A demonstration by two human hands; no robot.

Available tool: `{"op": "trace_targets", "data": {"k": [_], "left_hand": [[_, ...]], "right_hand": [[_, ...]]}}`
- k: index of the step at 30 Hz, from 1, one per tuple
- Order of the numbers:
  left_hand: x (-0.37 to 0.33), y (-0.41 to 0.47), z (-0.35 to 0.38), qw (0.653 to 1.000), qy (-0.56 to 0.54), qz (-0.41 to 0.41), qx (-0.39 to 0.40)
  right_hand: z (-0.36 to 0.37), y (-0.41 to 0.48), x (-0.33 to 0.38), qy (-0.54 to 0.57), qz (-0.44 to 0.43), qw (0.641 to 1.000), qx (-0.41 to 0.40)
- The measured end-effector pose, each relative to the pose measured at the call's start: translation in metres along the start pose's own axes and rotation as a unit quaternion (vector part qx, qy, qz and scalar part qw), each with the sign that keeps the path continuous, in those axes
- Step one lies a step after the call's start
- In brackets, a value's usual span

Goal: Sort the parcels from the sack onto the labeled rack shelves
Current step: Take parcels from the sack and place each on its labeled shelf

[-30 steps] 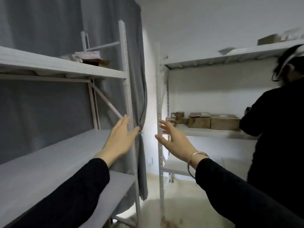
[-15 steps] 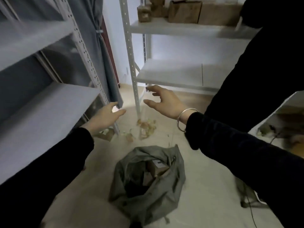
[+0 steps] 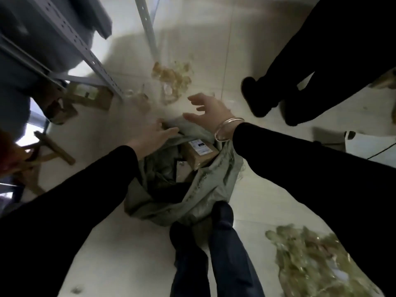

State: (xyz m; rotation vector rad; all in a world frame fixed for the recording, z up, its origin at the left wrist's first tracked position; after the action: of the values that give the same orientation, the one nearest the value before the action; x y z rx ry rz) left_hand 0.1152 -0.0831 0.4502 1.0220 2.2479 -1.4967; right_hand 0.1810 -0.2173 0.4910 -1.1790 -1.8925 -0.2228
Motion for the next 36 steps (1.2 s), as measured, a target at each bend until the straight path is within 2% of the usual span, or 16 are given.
{"op": "trace_targets", "data": {"k": [7, 11, 14, 17, 20, 24, 27, 33, 36], "left_hand": [[0.135, 0.166, 0.124, 0.992, -0.025, -0.114, 0.042], [0.195, 0.23, 0.201, 0.971, -0.119, -0.206, 0.031], [0.23, 0.267, 0.255, 0.931, -0.243, -0.266, 0.059], [0.244, 0.29, 0.289, 0.918, -0.295, -0.24, 0.114], [0.247, 0.304, 0.304, 0.907, -0.33, -0.229, 0.128], [0.236, 0.314, 0.298, 0.887, -0.367, -0.258, 0.113], [0.226, 0.316, 0.288, 0.897, -0.328, -0.284, 0.082], [0.205, 0.282, 0.249, 0.892, -0.346, -0.282, 0.064], [0.19, 0.238, 0.207, 0.905, -0.307, -0.284, 0.08]], "right_hand": [[0.144, 0.055, -0.202, 0.013, 0.098, 0.993, 0.071], [0.205, 0.061, -0.305, -0.011, 0.122, 0.989, 0.088], [0.245, 0.069, -0.37, -0.046, 0.123, 0.988, 0.08], [0.261, 0.084, -0.411, -0.103, 0.121, 0.987, 0.024], [0.264, 0.091, -0.429, -0.09, 0.13, 0.987, -0.009], [0.273, 0.09, -0.423, -0.096, 0.119, 0.987, 0.039], [0.275, 0.093, -0.417, -0.089, 0.126, 0.987, 0.051], [0.241, 0.084, -0.402, -0.089, 0.162, 0.982, 0.033], [0.204, 0.067, -0.369, 0.021, 0.219, 0.975, 0.032]]}}
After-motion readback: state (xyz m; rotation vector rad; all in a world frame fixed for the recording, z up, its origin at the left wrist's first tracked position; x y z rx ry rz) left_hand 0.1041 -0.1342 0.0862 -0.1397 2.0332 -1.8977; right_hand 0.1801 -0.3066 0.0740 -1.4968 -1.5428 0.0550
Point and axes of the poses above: each hand's wrist, its own y-axis towards the middle knuckle, its own z-axis out of the palm, x = y × z, the point moved 5 cm from there along y, towards the middle knuckle, and after that the axes turned 8 degrees about -z, right-handed, at the moved point
